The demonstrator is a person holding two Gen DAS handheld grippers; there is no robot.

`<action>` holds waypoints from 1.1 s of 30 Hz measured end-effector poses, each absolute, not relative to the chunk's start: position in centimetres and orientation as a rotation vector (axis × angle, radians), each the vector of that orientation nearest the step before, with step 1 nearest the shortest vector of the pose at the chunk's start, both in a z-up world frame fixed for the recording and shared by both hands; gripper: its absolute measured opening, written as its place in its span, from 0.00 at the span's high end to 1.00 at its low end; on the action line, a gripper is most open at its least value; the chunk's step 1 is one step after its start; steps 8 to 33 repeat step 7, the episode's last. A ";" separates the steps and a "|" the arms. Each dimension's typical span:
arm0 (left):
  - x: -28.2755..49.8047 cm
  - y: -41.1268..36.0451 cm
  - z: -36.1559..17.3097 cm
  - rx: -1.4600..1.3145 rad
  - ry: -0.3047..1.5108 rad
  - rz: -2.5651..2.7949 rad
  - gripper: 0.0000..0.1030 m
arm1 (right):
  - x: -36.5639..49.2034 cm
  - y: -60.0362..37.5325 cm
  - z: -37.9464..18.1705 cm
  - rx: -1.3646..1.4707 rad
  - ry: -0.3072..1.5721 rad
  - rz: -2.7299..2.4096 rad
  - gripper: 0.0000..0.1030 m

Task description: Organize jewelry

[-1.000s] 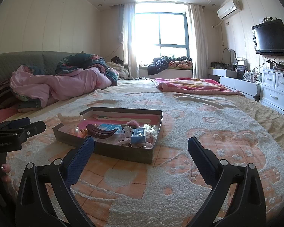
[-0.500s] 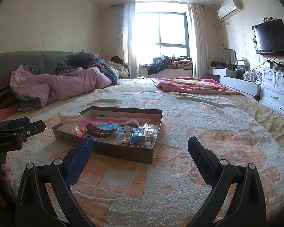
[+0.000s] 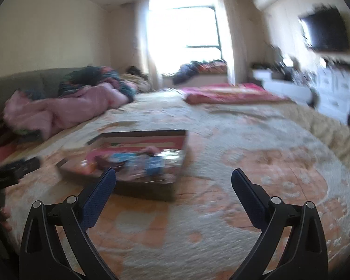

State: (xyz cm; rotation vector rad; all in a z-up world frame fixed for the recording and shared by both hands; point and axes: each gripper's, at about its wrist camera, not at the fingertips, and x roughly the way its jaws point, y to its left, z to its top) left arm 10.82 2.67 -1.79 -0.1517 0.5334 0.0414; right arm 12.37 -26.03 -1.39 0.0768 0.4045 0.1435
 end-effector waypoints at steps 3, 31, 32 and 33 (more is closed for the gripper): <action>13.9 7.7 -1.7 -0.182 0.607 0.201 0.11 | 18.0 -30.5 -1.5 0.133 0.548 -0.034 0.06; 19.0 16.7 -2.9 -0.271 0.709 0.403 0.11 | 26.6 -37.9 -3.9 0.173 0.784 -0.294 0.06; 19.0 16.7 -2.9 -0.271 0.709 0.403 0.11 | 26.6 -37.9 -3.9 0.173 0.784 -0.294 0.06; 19.0 16.7 -2.9 -0.271 0.709 0.403 0.11 | 26.6 -37.9 -3.9 0.173 0.784 -0.294 0.06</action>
